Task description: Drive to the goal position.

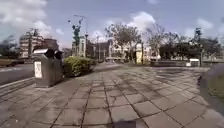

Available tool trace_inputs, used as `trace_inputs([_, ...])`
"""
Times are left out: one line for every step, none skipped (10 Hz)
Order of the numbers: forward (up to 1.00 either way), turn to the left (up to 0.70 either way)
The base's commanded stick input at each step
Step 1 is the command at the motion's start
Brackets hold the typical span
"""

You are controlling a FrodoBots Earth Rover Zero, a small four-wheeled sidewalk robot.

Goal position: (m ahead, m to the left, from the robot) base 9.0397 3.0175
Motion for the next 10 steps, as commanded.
trace_inputs([0.70, 0.00])
trace_inputs([0.70, 0.00])
trace_inputs([0.70, 0.00])
trace_inputs([0.70, 0.00])
trace_inputs([0.70, 0.00])
trace_inputs([0.70, 0.00])
trace_inputs([0.70, 0.00])
trace_inputs([0.70, 0.00])
trace_inputs([0.70, 0.00])
trace_inputs([0.70, 0.00])
